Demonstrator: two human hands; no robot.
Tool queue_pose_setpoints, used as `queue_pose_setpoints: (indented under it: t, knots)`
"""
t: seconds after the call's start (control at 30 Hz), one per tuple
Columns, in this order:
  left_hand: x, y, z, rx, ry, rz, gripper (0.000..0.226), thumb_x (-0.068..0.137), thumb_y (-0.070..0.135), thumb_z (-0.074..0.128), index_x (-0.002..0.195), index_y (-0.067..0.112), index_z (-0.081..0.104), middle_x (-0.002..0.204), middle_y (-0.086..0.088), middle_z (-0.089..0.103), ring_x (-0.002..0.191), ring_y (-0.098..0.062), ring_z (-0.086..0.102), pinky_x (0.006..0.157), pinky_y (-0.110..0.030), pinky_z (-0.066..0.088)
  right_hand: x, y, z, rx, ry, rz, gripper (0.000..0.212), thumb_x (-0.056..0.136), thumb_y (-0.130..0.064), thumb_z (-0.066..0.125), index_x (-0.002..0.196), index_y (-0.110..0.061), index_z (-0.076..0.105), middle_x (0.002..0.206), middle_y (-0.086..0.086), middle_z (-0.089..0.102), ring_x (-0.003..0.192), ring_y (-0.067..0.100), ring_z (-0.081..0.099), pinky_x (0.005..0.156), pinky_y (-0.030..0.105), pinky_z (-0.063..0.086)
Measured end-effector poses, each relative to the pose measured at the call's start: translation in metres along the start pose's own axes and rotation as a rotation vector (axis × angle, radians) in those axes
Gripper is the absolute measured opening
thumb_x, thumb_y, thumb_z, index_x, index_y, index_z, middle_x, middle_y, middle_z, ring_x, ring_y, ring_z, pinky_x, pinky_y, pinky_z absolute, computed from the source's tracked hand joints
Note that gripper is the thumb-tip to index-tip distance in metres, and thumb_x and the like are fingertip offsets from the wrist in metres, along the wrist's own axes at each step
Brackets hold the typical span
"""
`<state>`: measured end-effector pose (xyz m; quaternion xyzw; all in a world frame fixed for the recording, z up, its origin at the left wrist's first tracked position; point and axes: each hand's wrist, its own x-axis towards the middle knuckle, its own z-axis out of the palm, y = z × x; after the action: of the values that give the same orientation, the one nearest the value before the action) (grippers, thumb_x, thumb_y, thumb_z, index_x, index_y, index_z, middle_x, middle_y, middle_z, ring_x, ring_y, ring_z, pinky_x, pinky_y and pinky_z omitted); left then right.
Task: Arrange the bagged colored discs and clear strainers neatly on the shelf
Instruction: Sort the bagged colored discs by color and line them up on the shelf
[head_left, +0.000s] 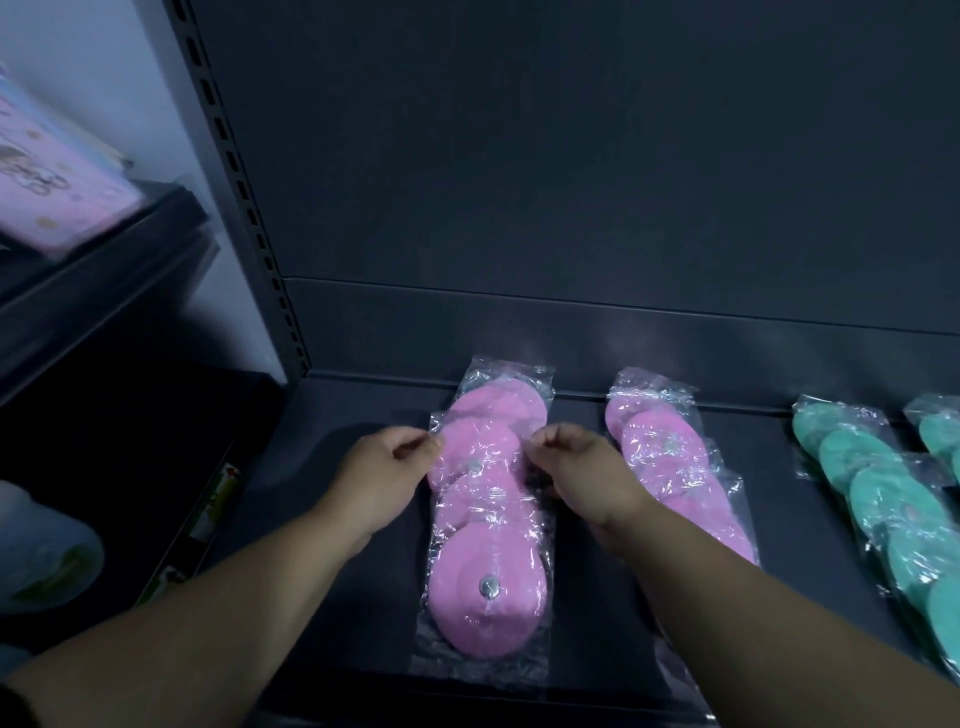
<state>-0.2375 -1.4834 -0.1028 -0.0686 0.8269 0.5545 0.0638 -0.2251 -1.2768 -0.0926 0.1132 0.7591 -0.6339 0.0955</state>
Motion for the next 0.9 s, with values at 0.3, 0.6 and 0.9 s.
queue_pose_setpoints:
  t: [0.3,0.6,0.9]
  knots:
    - [0.016,0.009,0.006,-0.262,-0.070,-0.050,0.011,0.092,0.015,0.061,0.082,0.019,0.063,0.084,0.002,0.066,0.079,-0.016,0.057,0.079,-0.035,0.048,-0.007,-0.009,-0.004,0.156,-0.143,0.117,0.017,0.087,-0.016,0.069,0.096,-0.015,0.054,0.084,0.006,0.064,0.071,0.016,0.057,0.054,0.021,0.048]
    - [0.014,0.015,0.013,-0.303,-0.042,-0.090,0.011,0.097,0.030,0.052,0.101,0.027,0.062,0.094,0.003,0.069,0.078,-0.015,0.065,0.064,-0.031,0.056,-0.006,0.006,-0.009,0.109,-0.133,0.127,0.029,0.084,-0.006,0.071,0.109,-0.016,0.061,0.089,0.005,0.066,0.073,0.016,0.056,0.062,0.021,0.049]
    - [0.030,0.015,0.021,-0.062,-0.018,-0.103,0.030,0.095,0.035,0.054,0.107,0.012,0.069,0.101,-0.001,0.071,0.098,-0.016,0.064,0.082,-0.023,0.046,-0.003,0.011,-0.006,-0.174,-0.003,0.120,0.022,0.082,-0.025,0.074,0.081,-0.003,0.072,0.065,0.004,0.067,0.054,0.013,0.057,0.057,0.026,0.053]
